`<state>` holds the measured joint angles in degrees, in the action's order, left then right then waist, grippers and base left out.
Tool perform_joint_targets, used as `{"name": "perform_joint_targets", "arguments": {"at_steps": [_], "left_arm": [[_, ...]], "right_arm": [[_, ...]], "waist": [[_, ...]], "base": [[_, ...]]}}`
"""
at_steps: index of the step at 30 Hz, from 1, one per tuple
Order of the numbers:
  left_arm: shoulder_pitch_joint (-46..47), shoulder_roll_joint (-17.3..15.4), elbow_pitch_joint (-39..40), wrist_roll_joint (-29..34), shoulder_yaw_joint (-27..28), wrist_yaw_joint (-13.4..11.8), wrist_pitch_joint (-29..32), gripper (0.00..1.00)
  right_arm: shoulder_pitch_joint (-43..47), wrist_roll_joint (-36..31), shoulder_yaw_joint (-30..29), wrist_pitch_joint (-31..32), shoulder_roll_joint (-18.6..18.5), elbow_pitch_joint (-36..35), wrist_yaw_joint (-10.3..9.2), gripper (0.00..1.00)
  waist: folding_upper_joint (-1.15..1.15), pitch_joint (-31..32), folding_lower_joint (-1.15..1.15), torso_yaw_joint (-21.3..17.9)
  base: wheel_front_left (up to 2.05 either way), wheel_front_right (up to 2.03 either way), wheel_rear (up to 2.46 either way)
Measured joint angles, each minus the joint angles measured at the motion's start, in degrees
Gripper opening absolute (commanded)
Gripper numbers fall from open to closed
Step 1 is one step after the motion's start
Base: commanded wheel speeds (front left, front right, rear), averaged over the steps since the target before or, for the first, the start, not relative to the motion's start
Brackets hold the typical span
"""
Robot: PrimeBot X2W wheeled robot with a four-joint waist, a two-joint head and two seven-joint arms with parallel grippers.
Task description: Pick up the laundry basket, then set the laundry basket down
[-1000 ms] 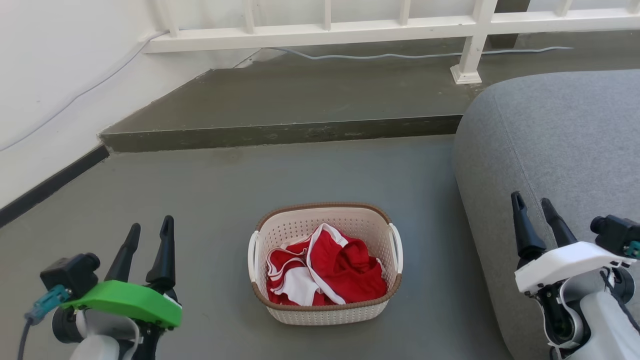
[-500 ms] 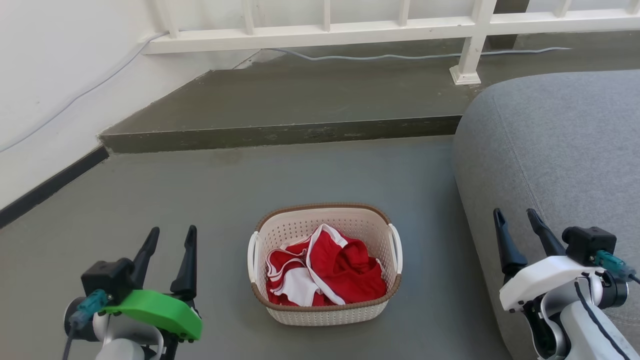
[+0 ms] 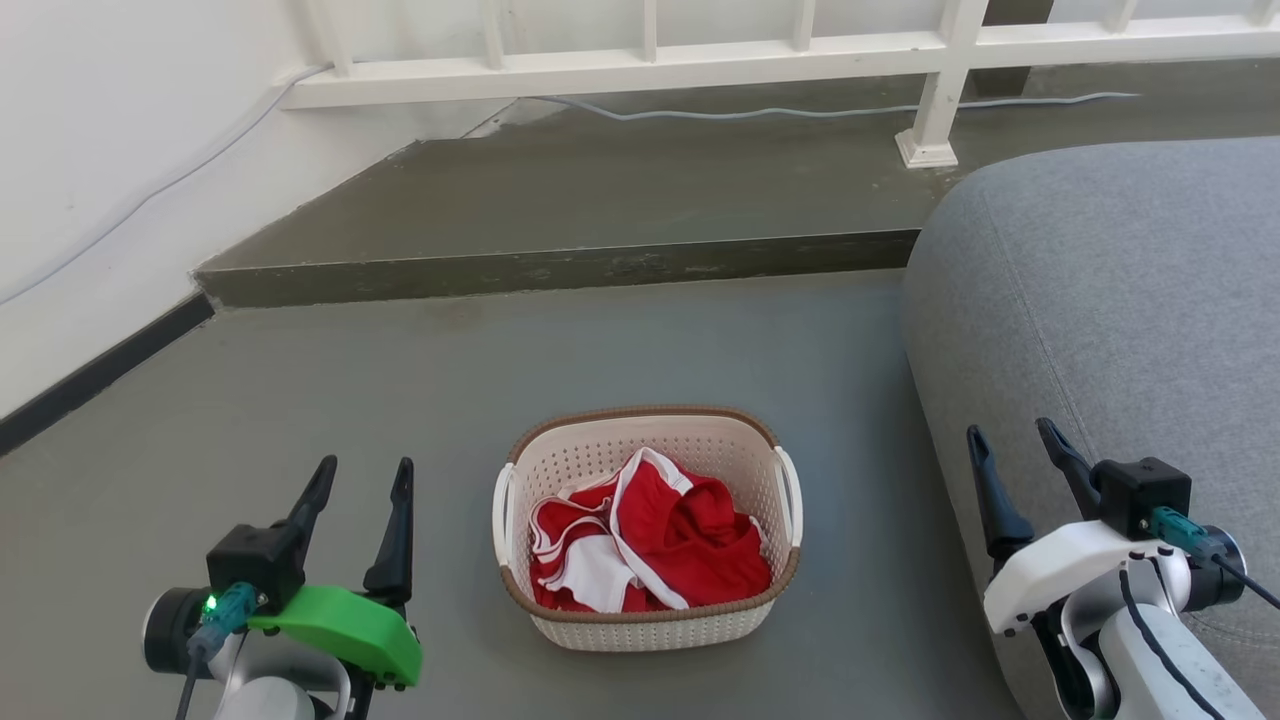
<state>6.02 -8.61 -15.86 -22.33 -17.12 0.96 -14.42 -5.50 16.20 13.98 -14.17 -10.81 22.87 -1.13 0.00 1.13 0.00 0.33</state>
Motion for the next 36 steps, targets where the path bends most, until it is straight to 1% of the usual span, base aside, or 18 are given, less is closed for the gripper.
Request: {"name": "perform_joint_targets", "arguments": {"at_steps": [17, 20, 28, 36], "left_arm": [[0.01, 0.56, -2.33, 0.00, 0.56, -0.02, 0.00, 1.00], [0.05, 0.64, -2.64, 0.00, 0.66, -0.02, 0.00, 1.00], [0.26, 0.88, -3.78, 0.26, 0.96, -0.02, 0.00, 1.00], [0.80, 1.74, -4.27, 0.91, 1.75, -0.01, 0.00, 1.00]], "right_arm": [[-0.30, 0.00, -0.70, -0.01, 0.42, 1.70, 0.10, 1.00], [-0.59, -0.01, -0.80, -0.01, 0.45, 1.85, 0.58, 1.00], [-1.10, -0.24, -0.92, -0.01, 1.08, 2.10, 0.59, 1.00], [-1.10, -0.58, -1.51, -0.01, 1.35, 2.50, 0.80, 1.00]], "waist": [[0.00, -0.19, 0.00, 0.01], [0.00, -0.20, 0.00, 0.03], [0.00, -0.25, 0.00, 0.05], [0.00, -0.42, 0.00, 0.05]], "base": [[0.00, 0.00, 0.00], [0.00, 0.00, 0.00], [0.00, 0.00, 0.00], [0.00, 0.00, 0.00]]}}
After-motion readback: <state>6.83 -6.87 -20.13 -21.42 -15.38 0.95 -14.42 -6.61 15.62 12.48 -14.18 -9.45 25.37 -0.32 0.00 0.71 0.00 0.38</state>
